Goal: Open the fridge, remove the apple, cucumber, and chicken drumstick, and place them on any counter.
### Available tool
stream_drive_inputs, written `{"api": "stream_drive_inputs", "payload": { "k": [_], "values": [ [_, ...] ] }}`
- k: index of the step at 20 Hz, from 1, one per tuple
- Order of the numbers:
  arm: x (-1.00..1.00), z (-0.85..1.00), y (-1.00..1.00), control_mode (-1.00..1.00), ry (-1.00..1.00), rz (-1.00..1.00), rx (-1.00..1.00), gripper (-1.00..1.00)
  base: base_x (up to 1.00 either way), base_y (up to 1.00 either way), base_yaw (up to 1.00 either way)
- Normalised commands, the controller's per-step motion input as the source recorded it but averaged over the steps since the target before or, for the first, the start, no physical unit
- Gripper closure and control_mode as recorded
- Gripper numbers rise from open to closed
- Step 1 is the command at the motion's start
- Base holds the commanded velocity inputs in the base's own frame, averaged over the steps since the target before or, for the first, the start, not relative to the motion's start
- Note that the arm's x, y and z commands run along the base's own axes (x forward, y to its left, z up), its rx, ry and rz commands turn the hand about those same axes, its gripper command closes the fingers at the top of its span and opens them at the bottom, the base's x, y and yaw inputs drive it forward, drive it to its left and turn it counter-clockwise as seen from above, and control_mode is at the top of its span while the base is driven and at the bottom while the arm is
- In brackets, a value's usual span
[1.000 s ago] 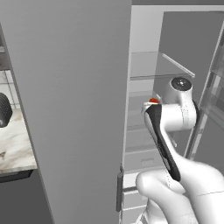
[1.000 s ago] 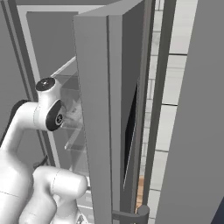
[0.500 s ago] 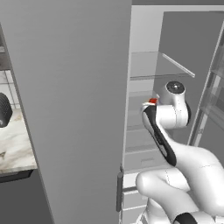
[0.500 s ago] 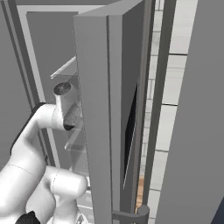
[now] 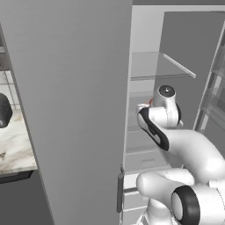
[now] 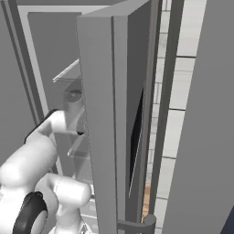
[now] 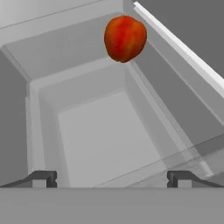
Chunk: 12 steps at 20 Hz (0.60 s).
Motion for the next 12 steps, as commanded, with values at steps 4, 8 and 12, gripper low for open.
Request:
{"api": "stream_drive_inputs", "payload": {
  "k": [4,8,12],
  "values": [
    [0.53,-0.15,-0.05,-1.00,0.00,0.00,0.00,-1.00,0.00,0.00,0.00],
    [0.36,-0.17,-0.11,-1.00,0.00,0.00,0.00,-1.00,0.00,0.00,0.00],
    [0.08,-0.14,-0.13,-1.00,0.02,0.00,0.00,-1.00,0.00,0.00,0.00]
  ]
}}
